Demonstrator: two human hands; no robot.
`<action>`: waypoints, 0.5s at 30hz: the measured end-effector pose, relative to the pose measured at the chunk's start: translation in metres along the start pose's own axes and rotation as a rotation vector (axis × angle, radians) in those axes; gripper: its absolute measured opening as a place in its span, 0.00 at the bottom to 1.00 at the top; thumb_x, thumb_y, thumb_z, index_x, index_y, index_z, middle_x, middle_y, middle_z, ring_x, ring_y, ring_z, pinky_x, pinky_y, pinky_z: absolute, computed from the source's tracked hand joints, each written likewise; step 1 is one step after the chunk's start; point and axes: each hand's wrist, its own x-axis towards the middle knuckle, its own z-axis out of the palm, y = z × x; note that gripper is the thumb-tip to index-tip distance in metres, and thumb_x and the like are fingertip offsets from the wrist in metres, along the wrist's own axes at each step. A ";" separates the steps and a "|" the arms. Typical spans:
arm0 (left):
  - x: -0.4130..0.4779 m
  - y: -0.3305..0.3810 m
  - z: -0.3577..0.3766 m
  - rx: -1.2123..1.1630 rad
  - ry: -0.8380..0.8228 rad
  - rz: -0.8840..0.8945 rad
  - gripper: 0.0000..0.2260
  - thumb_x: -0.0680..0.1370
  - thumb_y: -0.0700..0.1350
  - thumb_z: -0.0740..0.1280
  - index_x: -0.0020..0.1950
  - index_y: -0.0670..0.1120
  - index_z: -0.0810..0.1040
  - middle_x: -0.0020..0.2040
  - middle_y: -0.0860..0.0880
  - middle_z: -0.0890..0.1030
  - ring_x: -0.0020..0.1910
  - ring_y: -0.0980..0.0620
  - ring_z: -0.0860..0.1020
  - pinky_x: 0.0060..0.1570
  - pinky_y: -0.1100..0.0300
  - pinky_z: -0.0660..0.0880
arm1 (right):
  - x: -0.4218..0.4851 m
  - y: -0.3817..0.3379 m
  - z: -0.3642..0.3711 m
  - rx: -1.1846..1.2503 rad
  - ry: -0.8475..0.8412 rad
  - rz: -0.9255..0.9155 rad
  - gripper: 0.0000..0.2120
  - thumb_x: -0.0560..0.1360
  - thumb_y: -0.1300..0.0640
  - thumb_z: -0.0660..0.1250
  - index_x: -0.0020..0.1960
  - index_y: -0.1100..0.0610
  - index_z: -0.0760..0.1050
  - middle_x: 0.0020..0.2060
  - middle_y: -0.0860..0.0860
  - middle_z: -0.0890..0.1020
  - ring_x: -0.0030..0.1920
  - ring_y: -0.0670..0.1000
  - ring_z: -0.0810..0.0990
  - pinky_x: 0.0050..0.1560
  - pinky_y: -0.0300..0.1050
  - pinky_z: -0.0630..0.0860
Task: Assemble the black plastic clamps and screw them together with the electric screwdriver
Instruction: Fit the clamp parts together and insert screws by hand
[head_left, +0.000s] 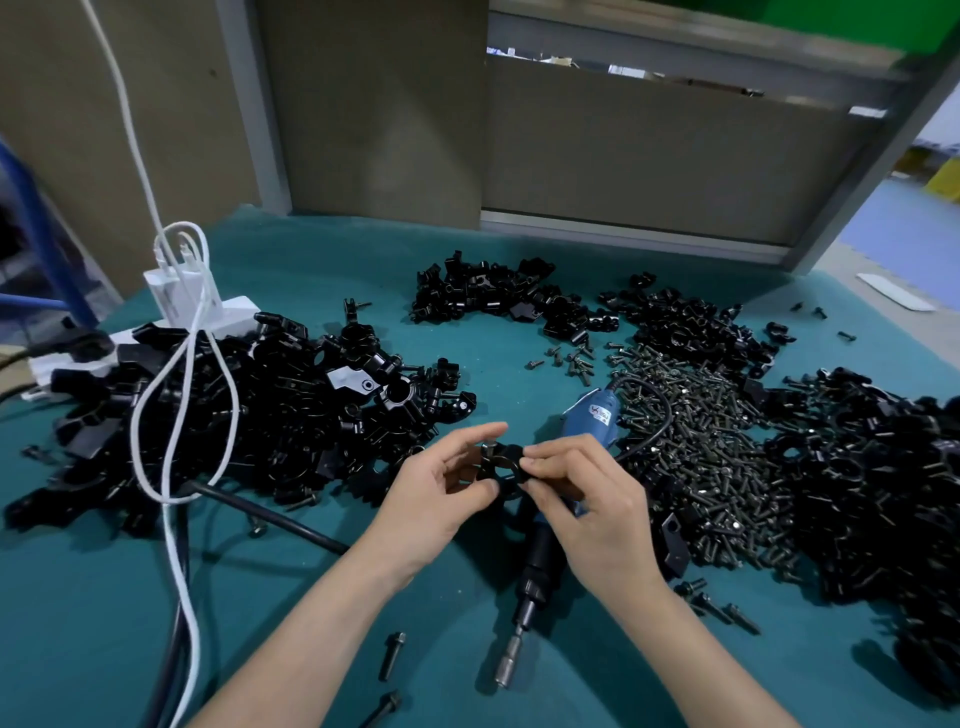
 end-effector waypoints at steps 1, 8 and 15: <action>0.000 0.000 0.000 0.007 0.000 0.006 0.24 0.74 0.26 0.65 0.59 0.53 0.78 0.50 0.61 0.83 0.51 0.69 0.77 0.49 0.76 0.70 | 0.000 0.001 0.000 0.000 -0.008 0.003 0.05 0.69 0.71 0.72 0.44 0.65 0.80 0.44 0.52 0.81 0.48 0.43 0.79 0.52 0.34 0.76; -0.002 0.001 -0.001 0.022 0.032 0.033 0.24 0.74 0.26 0.65 0.58 0.53 0.79 0.48 0.55 0.84 0.50 0.62 0.79 0.51 0.71 0.72 | -0.002 0.002 -0.002 0.054 -0.059 0.011 0.04 0.72 0.69 0.70 0.46 0.64 0.81 0.46 0.52 0.81 0.49 0.44 0.80 0.52 0.35 0.76; -0.002 0.001 0.001 0.012 0.025 0.027 0.24 0.74 0.26 0.65 0.60 0.53 0.78 0.46 0.54 0.84 0.48 0.61 0.79 0.51 0.71 0.73 | 0.006 0.005 -0.003 0.074 -0.047 0.047 0.09 0.69 0.74 0.70 0.45 0.63 0.81 0.46 0.51 0.81 0.48 0.42 0.79 0.51 0.32 0.74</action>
